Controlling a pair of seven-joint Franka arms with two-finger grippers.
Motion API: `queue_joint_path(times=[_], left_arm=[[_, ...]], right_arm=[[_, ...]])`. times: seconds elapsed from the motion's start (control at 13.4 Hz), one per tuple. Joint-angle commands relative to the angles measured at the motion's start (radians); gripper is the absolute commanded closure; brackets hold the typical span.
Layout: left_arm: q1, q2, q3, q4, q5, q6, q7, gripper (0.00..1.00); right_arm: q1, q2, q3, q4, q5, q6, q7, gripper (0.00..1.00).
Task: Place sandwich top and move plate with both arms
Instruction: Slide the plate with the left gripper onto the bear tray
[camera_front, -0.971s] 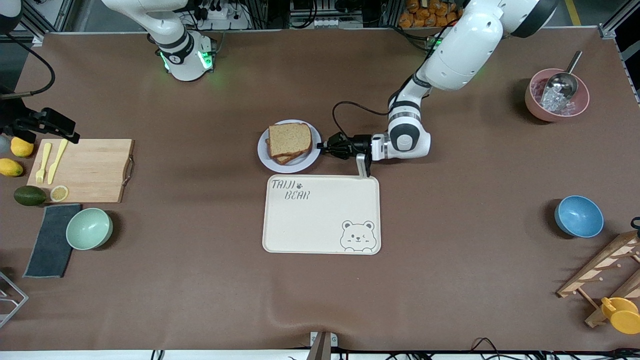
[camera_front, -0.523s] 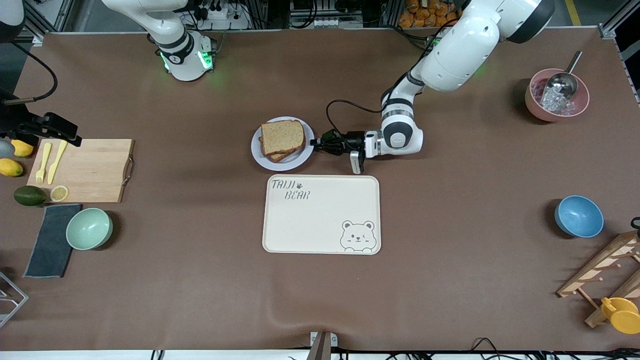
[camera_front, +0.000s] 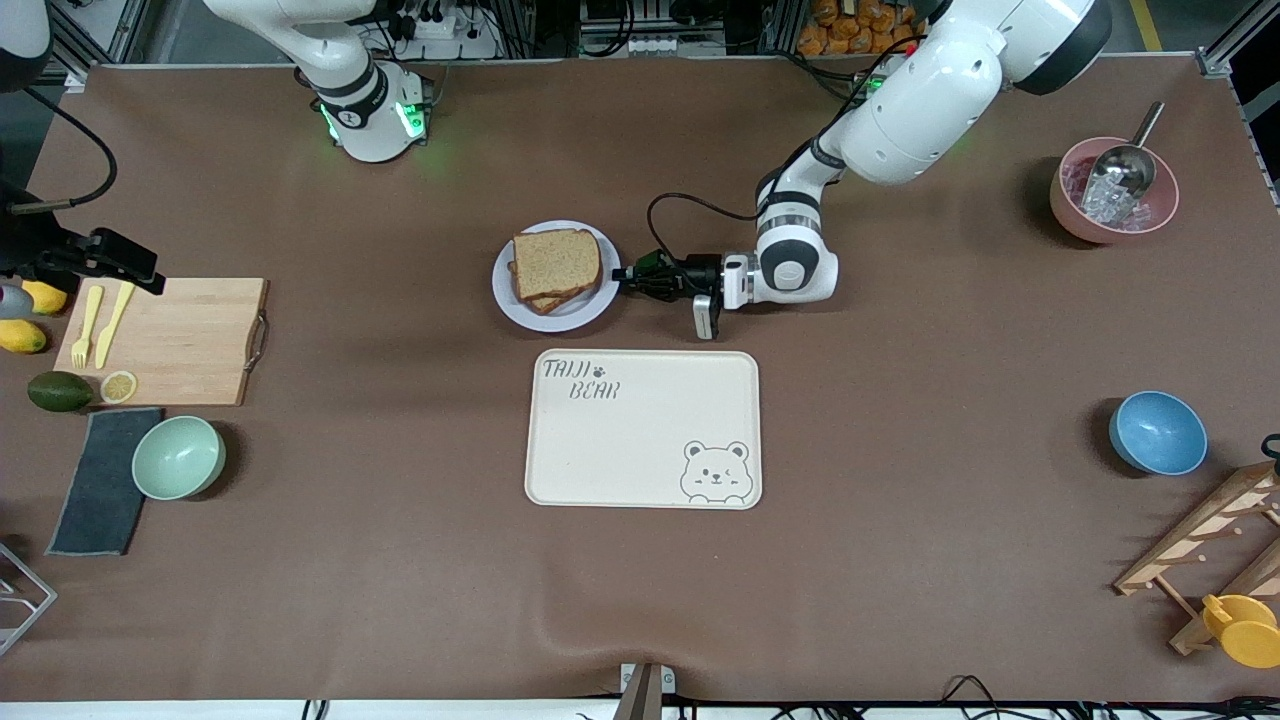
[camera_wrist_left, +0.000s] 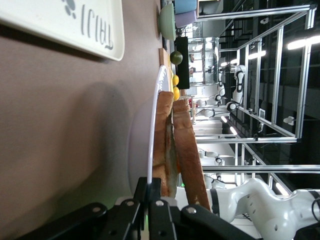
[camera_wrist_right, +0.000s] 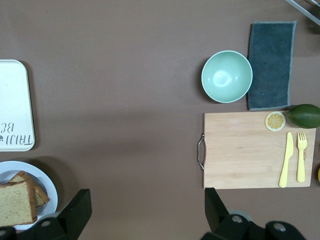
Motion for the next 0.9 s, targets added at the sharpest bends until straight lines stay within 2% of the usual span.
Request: queue_joint_path(times=[0.0,0.22,0.52,0.82], left_arm=[[0.066,-0.018,-0.066,-0.017,-0.033,0.012,-0.030,1.00],[0.089,-0.042,-0.080,-0.023,-0.031,0.018,-0.045,1.00],[0.095,-0.154,-0.075,-0.032,-0.031,0.063,-0.178,1.00],[0.170,-0.166,-0.074,-0.025,-0.008,0.063,-0.214,1.00]], right_arm=[[-0.012,0.012,0.007,0.014,-0.003,-0.007,0.007,0.00],[-0.005,0.015,0.007,0.014,-0.002,-0.002,0.016,0.00],[-0.011,0.015,0.007,0.011,0.003,-0.013,0.014,0.00],[-0.022,0.025,0.009,0.003,0.004,-0.010,0.007,0.00]])
